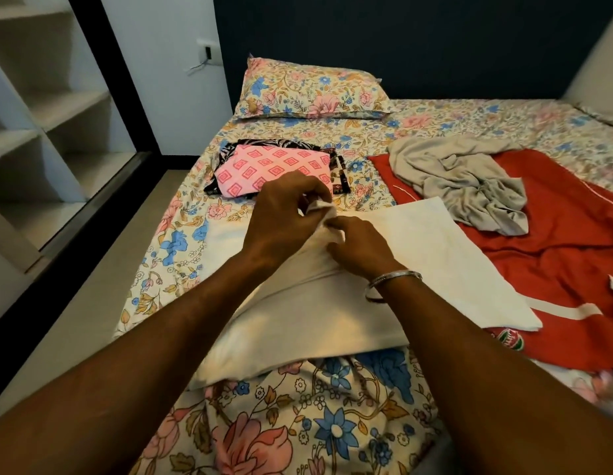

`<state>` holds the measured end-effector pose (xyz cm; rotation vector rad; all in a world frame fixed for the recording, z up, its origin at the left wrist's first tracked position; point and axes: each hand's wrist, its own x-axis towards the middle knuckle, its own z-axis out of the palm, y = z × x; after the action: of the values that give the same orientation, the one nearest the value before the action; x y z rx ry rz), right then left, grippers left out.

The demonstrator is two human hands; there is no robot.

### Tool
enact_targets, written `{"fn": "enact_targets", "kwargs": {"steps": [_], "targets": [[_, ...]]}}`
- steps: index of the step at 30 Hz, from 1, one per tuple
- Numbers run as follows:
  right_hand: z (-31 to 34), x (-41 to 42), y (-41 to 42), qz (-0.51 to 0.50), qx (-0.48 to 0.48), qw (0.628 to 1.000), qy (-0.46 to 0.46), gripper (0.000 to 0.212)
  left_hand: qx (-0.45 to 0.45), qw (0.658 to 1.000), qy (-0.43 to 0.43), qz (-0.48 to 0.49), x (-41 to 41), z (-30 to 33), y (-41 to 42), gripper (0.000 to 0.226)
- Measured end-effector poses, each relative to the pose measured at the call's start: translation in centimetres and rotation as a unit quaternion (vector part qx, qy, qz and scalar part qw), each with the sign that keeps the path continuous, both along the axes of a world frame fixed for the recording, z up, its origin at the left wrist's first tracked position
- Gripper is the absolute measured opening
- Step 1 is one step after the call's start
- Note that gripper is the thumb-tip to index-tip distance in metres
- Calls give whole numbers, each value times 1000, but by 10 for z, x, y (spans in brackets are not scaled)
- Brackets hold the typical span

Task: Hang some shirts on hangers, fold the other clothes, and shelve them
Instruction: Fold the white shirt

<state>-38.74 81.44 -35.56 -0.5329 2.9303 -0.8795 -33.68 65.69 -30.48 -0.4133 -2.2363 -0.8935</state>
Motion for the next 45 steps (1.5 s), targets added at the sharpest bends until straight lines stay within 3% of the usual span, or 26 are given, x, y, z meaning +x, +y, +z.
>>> {"fn": "enact_targets", "kwargs": {"steps": [4,7,9,11,14,16,19,22,27,30,33,37,40,43,45], "targets": [[0,-11,2,-20,2,999,46,46,5,999,-16,-39,10,-9,23,11],[-5,-18,7,-68,5,997,24,55,9,989,-116,-95,19,-28,32,29],[-7,-21,13,-115,-47,992,-4,32,-24,984,-138,-108,26,-39,28,41],[-6,-21,17,-163,-144,974,-62,8,-53,994,-83,-52,29,-43,12,32],[5,-20,20,-189,-249,936,-159,38,-67,990,-97,81,17,-52,-37,23],[13,-17,18,-143,-192,947,-214,55,-123,962,-192,152,4,-64,-83,33],[18,-17,10,-70,-37,970,-232,61,-202,928,-268,164,-6,-75,-137,27],[21,-24,5,-69,40,977,-199,62,-190,929,-278,152,-8,-66,-161,10],[38,-39,4,-76,45,988,-131,42,-192,926,-251,207,-10,-62,-176,7],[36,-35,7,-128,117,981,-92,36,-174,938,-186,234,-1,-67,-160,3],[42,-25,2,-123,174,969,-123,35,-190,955,-130,185,10,-76,-136,12],[49,-25,-6,-116,202,966,-115,36,-160,957,-175,166,10,-87,-127,25],[30,-16,-18,-129,142,981,10,52,-160,942,-212,204,7,-91,-130,38],[3,1,-38,-17,35,978,204,50,-175,939,-210,210,20,-89,-116,53],[-16,8,-44,82,69,975,197,53,-178,934,-244,189,44,-99,-103,63]]}}
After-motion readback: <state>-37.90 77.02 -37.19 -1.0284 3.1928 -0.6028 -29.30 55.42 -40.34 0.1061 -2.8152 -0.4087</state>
